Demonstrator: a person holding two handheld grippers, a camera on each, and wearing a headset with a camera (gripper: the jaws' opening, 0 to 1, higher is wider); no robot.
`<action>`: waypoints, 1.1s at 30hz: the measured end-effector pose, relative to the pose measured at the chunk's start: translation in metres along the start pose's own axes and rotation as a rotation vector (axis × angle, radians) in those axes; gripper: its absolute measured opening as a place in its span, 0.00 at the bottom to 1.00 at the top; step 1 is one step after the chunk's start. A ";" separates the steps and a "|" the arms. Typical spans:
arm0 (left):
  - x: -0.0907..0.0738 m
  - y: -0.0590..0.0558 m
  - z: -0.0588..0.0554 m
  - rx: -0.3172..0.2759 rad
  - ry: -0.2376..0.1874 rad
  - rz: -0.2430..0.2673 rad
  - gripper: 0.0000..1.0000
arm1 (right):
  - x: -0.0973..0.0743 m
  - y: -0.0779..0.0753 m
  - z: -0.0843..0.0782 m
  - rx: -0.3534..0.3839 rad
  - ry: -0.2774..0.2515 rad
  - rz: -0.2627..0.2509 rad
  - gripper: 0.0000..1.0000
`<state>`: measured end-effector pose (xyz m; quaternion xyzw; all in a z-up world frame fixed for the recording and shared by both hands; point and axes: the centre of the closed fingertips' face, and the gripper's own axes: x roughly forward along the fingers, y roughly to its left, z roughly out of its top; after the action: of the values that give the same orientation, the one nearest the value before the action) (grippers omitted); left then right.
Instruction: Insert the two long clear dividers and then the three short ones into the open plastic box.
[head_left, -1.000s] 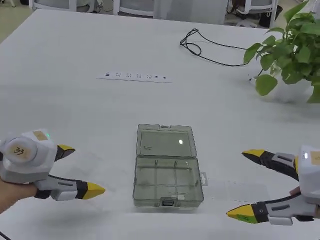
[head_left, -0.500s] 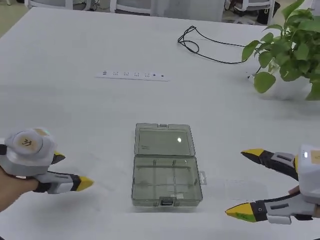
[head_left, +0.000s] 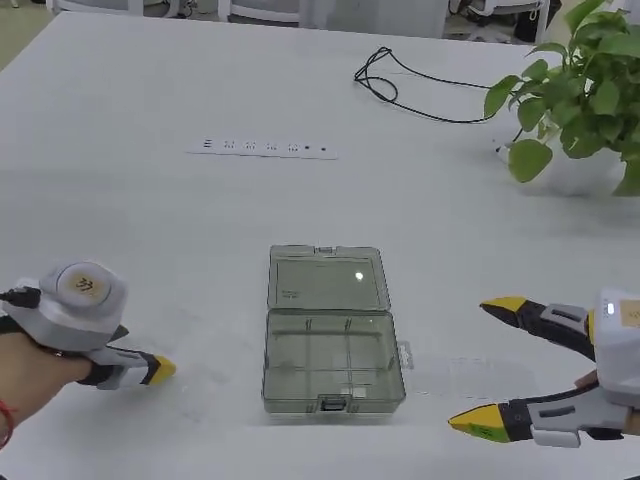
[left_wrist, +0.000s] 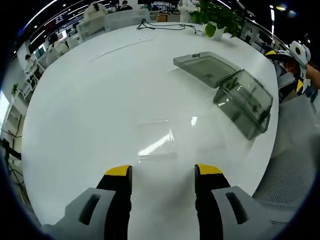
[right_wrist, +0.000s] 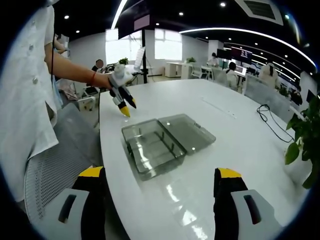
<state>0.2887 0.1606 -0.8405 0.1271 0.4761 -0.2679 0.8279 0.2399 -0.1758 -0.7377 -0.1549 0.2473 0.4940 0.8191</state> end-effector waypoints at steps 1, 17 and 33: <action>0.000 0.002 -0.003 -0.006 0.013 0.010 0.47 | 0.000 0.000 0.000 0.001 0.001 0.001 0.90; 0.003 0.002 -0.008 -0.004 0.080 0.053 0.37 | 0.003 -0.001 -0.002 0.011 -0.010 0.002 0.89; -0.001 0.003 -0.007 -0.047 0.084 0.030 0.32 | 0.002 -0.002 -0.005 0.018 -0.010 -0.003 0.89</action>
<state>0.2854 0.1668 -0.8436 0.1258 0.5146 -0.2386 0.8139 0.2406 -0.1781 -0.7429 -0.1456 0.2473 0.4914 0.8223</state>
